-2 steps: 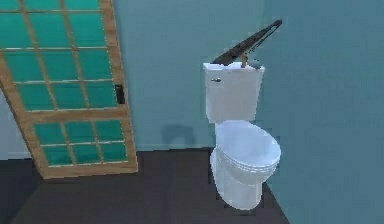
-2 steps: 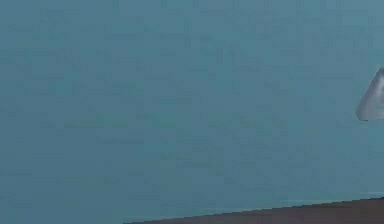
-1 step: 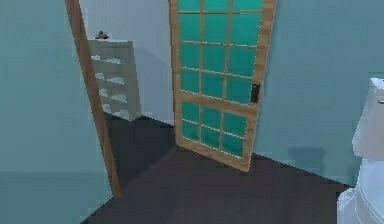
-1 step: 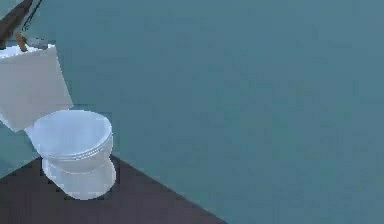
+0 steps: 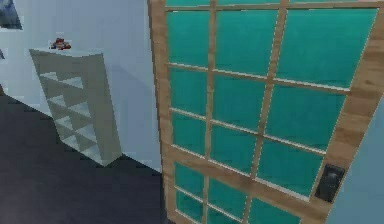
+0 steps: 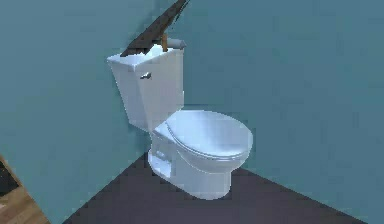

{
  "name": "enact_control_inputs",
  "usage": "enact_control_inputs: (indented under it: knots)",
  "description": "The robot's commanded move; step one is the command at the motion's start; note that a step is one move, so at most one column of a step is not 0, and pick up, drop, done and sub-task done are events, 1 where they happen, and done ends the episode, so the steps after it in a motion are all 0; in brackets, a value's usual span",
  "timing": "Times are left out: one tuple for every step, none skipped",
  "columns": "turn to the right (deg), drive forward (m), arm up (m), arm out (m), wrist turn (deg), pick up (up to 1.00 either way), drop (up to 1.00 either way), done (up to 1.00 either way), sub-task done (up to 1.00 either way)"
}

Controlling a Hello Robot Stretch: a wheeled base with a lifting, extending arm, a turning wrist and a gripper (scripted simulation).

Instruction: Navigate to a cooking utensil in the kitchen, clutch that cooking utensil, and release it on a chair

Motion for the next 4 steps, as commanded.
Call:
enact_control_inputs:
  knots:
    - [-6.0, 0.00, 0.00, 0.00, 0.0, 0.00, 0.00, 0.00, 0.00]
    - [0.0, 0.05, 0.00, 0.00, 0.0, 0.00, 0.00, 0.00, 0.00]
    - [-15.0, 0.00, 0.00, 0.00, 0.0, 0.00, 0.00, 0.00, 0.00]
    - [0.0, 0.55, 0.00, 0.00, 0.0, 0.00, 0.00, 0.00, 0.00]
